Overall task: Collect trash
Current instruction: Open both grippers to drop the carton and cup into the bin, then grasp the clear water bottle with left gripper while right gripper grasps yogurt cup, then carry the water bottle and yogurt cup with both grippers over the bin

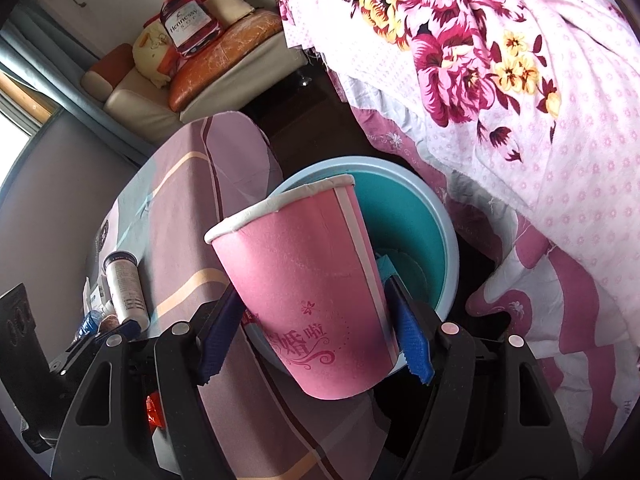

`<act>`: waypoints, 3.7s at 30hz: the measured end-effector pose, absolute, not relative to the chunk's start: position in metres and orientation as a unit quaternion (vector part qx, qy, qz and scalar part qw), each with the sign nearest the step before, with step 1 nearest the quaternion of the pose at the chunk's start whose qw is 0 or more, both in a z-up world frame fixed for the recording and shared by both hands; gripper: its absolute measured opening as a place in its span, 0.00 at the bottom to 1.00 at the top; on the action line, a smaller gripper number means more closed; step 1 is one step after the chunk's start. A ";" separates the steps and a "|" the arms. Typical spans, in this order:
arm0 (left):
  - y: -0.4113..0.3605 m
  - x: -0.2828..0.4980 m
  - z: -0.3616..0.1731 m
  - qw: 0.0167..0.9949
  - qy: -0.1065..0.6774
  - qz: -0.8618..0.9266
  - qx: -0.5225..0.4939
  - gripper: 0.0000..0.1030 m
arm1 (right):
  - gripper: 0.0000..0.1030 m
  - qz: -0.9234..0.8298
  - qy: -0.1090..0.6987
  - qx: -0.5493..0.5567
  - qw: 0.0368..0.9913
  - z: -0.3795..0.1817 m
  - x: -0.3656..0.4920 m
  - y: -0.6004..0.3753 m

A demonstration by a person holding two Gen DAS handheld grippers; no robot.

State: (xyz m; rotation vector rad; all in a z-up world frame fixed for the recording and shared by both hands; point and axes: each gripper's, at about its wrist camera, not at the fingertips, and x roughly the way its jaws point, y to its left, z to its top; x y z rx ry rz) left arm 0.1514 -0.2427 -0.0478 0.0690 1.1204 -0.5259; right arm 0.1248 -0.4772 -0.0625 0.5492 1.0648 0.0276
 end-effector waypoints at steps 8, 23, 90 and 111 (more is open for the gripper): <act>-0.213 0.148 -0.042 0.818 0.526 -0.234 0.005 0.89 | 0.73 0.014 0.518 0.252 0.818 -0.058 0.127 -0.462; -0.145 0.127 -0.022 0.838 0.506 -0.206 -0.010 0.89 | 0.75 0.031 0.526 0.209 0.824 -0.028 0.120 -0.408; 0.023 0.175 -0.040 0.830 0.546 -0.114 -0.012 0.65 | 0.47 0.222 0.585 0.065 0.778 -0.056 0.245 -0.189; -0.053 0.133 0.010 0.851 0.495 -0.175 -0.021 0.65 | 0.47 0.204 0.507 0.176 0.819 0.009 0.171 -0.287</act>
